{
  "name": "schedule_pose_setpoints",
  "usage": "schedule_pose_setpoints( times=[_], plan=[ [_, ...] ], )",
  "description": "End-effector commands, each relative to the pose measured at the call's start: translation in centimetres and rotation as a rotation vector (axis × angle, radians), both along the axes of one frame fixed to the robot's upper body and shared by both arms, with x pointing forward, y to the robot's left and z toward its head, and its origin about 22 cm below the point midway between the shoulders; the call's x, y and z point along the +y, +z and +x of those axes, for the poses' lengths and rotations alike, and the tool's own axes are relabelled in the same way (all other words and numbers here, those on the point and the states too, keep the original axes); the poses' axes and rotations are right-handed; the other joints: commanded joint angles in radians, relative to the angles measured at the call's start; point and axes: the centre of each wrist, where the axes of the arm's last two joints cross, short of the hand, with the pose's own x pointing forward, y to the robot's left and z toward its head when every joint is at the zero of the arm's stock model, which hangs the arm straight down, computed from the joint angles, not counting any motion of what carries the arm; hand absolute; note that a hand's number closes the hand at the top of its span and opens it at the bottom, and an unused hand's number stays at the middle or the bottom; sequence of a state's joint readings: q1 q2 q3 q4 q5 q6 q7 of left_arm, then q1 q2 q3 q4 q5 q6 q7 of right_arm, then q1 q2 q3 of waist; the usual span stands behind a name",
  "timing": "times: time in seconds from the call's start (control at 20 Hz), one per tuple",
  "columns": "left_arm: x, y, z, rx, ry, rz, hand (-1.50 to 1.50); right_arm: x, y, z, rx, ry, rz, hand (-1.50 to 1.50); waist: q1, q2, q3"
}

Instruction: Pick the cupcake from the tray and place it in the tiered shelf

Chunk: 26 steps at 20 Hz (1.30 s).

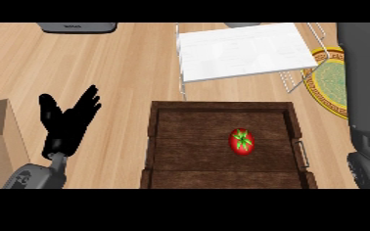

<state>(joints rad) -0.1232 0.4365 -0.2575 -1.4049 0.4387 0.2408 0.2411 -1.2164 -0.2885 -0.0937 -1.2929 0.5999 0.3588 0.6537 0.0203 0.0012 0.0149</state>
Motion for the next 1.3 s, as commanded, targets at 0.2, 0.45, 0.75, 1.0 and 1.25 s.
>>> schedule_pose_setpoints(
  times=[0.2,0.45,0.75,1.0,1.25],
  plan=[
    [0.5,-3.3,-1.7,0.067,0.049,-0.008,0.00,-1.1,-2.4,3.1,-0.024,-0.004,-0.028,1.50,-0.002,0.004,-0.016],
    [0.6,-2.7,-1.7,0.069,0.040,-0.005,0.00,0.6,-1.9,3.5,-0.058,0.042,0.002,1.50,0.000,0.002,-0.016],
    [1.6,-2.0,-0.6,0.060,0.028,0.007,0.00,0.4,-3.7,5.1,-0.053,0.073,0.011,1.50,-0.004,0.003,-0.015],
    [2.1,-3.2,-1.8,0.085,0.047,-0.024,0.00,-2.4,-0.7,5.0,-0.037,0.037,-0.119,1.50,-0.007,0.002,-0.016],
    [0.9,-3.0,-1.5,0.075,0.057,-0.013,0.00,-2.3,-2.6,5.7,-0.071,-0.050,0.232,-1.50,-0.005,0.002,-0.015]
  ],
)
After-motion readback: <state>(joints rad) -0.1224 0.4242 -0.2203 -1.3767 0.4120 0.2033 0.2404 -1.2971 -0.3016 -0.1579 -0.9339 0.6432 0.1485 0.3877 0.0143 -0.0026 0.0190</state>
